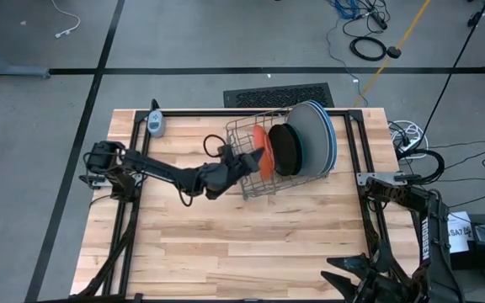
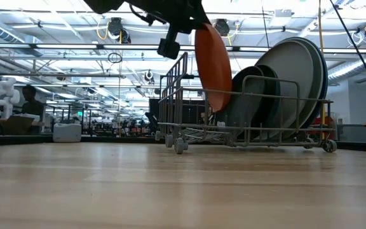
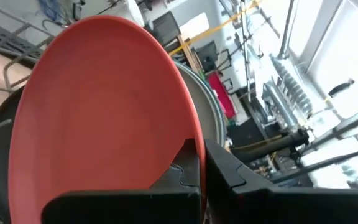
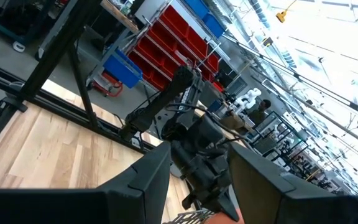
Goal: Sort dishes
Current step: Put the orange plate in the dish rack
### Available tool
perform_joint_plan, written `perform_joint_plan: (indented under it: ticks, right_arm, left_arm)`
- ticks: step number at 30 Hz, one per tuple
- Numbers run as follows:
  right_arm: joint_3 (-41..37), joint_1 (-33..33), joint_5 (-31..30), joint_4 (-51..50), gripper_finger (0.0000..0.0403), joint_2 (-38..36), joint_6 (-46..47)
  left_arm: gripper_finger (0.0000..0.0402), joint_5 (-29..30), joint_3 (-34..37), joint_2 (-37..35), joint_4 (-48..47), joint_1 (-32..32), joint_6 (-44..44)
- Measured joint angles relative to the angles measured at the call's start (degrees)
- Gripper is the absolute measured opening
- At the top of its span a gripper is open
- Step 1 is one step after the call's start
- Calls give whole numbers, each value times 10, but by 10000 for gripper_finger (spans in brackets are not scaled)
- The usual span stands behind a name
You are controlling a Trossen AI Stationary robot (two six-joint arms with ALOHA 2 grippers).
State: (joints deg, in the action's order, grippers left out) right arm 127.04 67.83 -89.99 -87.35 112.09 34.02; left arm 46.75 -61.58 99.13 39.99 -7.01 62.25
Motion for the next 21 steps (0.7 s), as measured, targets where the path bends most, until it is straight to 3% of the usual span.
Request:
perform_joint_plan:
  ticks: [15, 21]
  right_arm:
    - [0, 0, 0, 0, 153, 0, 0]
    - [0, 0, 0, 1, 153, 0, 0]
  left_arm:
    - [0, 32, -1, 47, 19, 8, 105]
    - [0, 50, -1, 64, 64, 12, 108]
